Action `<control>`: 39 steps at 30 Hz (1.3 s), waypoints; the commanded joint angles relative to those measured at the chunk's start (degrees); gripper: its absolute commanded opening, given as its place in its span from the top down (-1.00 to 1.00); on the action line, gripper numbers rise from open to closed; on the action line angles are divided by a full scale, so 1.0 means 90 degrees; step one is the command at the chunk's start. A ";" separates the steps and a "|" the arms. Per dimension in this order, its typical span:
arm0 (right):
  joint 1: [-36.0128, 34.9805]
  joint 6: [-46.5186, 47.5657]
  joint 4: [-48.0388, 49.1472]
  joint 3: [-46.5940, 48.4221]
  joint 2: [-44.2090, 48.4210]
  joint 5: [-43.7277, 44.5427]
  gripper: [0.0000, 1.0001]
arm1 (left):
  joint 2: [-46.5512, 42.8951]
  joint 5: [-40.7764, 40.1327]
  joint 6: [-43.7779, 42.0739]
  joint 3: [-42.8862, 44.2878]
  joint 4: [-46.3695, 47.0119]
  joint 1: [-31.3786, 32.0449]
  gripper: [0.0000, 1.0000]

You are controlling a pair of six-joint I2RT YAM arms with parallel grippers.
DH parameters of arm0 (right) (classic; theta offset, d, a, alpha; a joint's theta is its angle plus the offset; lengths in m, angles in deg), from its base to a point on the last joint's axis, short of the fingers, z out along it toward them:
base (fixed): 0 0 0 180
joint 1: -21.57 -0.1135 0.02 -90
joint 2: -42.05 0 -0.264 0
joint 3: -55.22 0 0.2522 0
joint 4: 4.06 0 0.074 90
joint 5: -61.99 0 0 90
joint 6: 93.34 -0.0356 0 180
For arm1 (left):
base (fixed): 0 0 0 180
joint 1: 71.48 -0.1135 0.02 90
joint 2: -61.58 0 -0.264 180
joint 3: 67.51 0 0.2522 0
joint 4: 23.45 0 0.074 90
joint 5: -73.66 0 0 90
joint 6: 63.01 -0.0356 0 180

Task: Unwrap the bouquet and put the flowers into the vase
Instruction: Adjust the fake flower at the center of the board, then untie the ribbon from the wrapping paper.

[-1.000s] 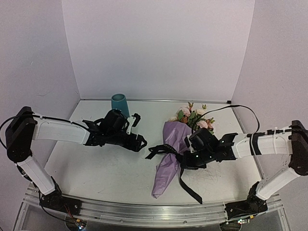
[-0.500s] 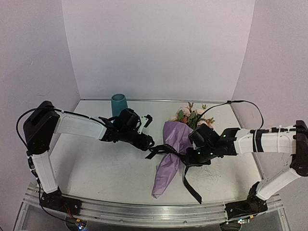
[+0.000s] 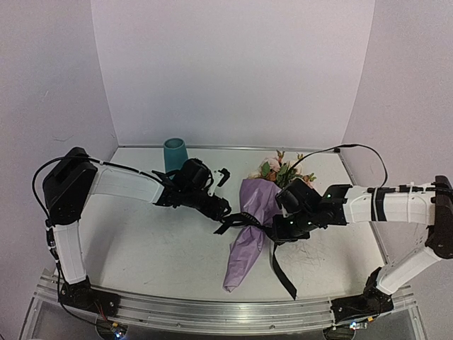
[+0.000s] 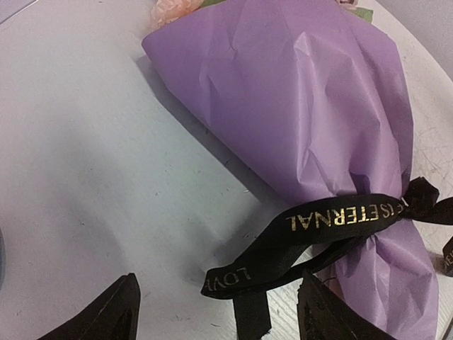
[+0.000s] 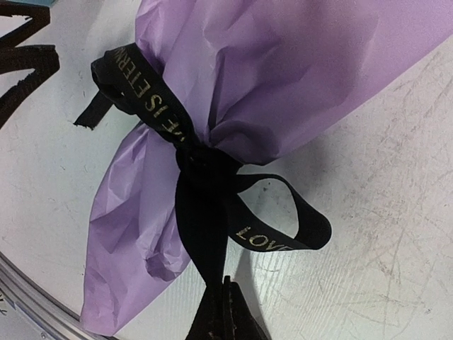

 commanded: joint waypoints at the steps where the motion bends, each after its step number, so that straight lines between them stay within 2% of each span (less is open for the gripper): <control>1: -0.0005 0.0241 -0.0387 0.0282 -0.0183 0.0129 1.00 | -0.0309 0.0035 -0.0082 -0.0356 -0.0190 0.0015 -0.59; 8: -0.0001 0.0397 -0.0394 0.0423 -0.0368 0.0075 1.00 | -0.0308 -0.0207 -0.0043 -0.0580 -0.0474 0.0115 -0.63; 18: -0.0003 0.0460 -0.0394 0.0580 -0.0528 0.0085 1.00 | 0.0307 -0.1050 -0.0147 0.0095 -0.1104 0.0379 -0.63; 33: -0.0005 0.0379 -0.0423 0.0588 -0.0575 0.0087 1.00 | 0.0566 -0.0570 -0.0139 0.0422 -0.1193 0.0580 -0.67; 39: -0.0002 0.0351 -0.0423 0.0569 -0.0590 0.0044 1.00 | 0.0701 -0.0686 -0.0037 0.0506 -0.1328 0.0654 -0.63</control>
